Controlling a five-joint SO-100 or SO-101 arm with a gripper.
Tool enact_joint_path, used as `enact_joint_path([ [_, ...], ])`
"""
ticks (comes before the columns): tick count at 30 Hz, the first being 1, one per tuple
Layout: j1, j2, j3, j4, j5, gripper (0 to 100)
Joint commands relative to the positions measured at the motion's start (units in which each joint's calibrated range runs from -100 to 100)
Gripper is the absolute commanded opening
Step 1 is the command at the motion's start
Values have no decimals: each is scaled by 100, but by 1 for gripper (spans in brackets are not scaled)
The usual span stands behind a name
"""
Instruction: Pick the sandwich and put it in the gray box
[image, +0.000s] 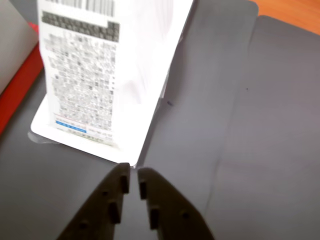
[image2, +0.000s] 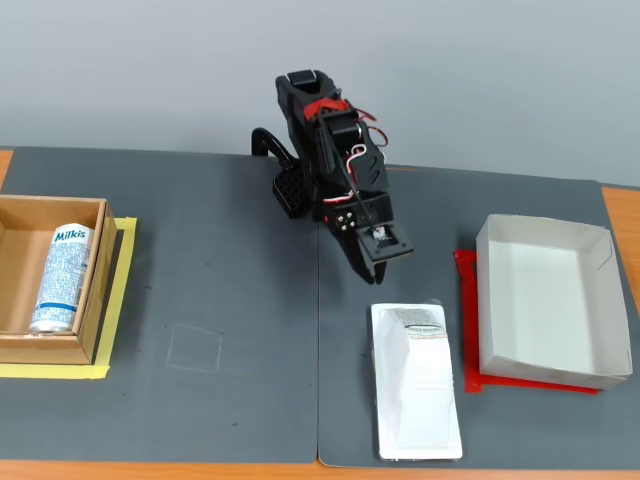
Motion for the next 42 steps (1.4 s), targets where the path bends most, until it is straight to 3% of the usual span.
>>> enact_joint_path([
  [1, -37, 557, -881, 14, -23, 2],
  [6, -45, 1337, -1722, 300, -44, 2],
  [16, -313, 3016, -3775, 1498, -1201, 2],
  [23, -433, 4364, -5123, 2080, -1472, 2],
  [25, -425, 4703, -5458, 2262, -1513, 5],
  [33, -358, 5882, -6869, 2826, -1472, 31],
  [42, -418, 7026, -8108, 2757, -1310, 34],
])
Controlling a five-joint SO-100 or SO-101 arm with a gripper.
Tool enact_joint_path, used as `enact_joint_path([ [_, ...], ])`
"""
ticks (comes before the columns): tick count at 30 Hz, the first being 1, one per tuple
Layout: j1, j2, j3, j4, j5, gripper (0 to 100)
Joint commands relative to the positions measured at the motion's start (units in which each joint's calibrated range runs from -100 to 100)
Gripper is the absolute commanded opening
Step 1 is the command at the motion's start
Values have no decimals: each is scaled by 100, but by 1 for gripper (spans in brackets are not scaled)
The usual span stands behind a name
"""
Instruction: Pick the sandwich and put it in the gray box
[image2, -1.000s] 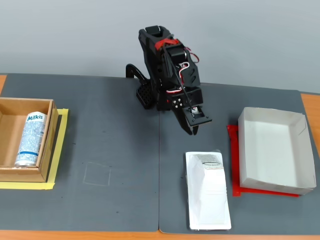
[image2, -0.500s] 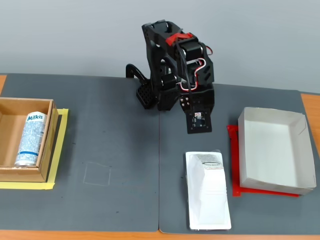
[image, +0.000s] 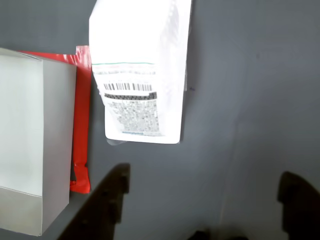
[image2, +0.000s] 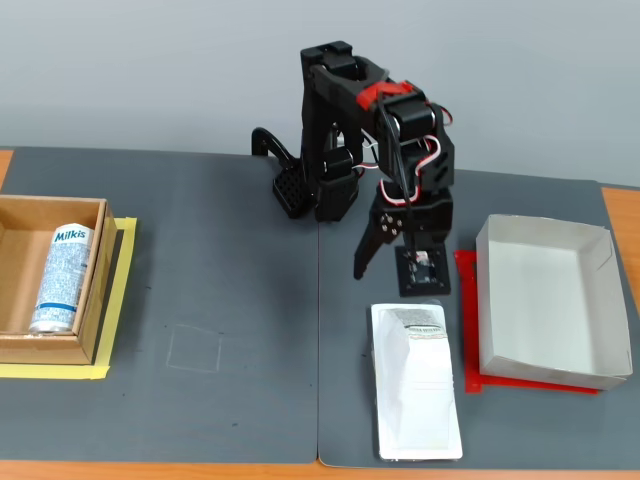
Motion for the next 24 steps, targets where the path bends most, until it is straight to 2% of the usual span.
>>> enact_joint_path([
  [1, 10, 314, -682, -19, 18, 34],
  [3, 2, 551, -908, -19, 18, 35],
  [10, -80, 1162, -1397, -79, -206, 49],
  [24, -423, 1891, -1469, -1121, -305, 49],
])
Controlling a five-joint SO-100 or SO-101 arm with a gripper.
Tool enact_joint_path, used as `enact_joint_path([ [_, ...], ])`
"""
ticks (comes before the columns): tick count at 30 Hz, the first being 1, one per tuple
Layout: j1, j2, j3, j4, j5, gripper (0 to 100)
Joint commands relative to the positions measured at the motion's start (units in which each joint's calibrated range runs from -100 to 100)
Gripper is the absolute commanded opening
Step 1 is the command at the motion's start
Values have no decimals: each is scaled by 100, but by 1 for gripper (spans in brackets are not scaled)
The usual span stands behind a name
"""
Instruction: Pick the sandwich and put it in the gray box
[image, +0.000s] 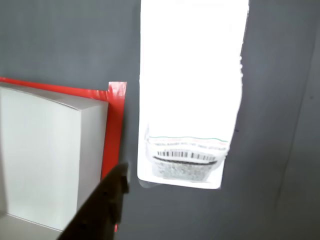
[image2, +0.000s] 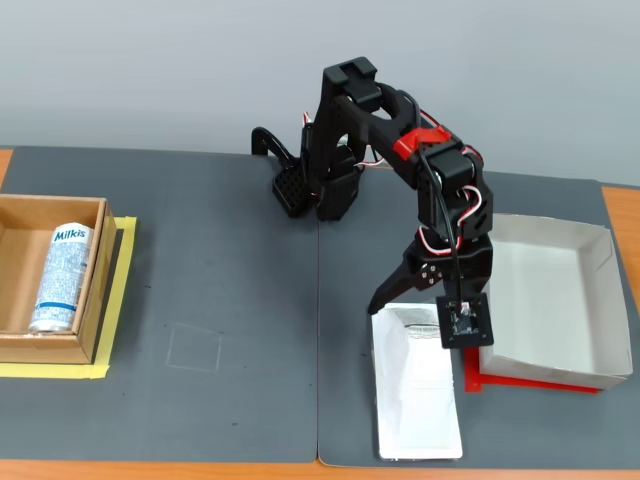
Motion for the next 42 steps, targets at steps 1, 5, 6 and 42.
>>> enact_joint_path([
  [1, -10, 13, -275, -176, -22, 49],
  [5, 5, 56, -275, -193, -22, 49],
  [6, 12, 56, -275, -193, -22, 49],
  [42, -100, 1641, -989, -645, -27, 49],
])
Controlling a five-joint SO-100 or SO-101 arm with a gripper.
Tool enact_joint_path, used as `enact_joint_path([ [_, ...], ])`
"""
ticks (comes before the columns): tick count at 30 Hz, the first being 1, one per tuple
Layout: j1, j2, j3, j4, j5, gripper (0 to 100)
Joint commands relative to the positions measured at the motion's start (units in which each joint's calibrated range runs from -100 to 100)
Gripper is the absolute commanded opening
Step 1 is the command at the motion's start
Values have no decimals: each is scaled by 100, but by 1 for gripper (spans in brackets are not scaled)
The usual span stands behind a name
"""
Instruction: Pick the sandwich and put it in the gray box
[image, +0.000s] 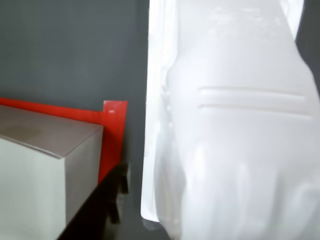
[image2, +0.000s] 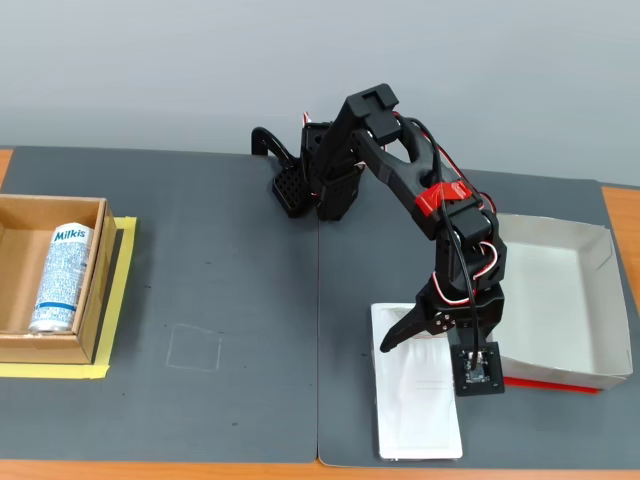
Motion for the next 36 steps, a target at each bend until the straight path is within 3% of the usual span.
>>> enact_joint_path([
  [1, -11, -41, -271, -55, -27, 49],
  [20, 86, 171, -180, -46, -27, 49],
  [36, 153, 171, -171, 23, 30, 14],
])
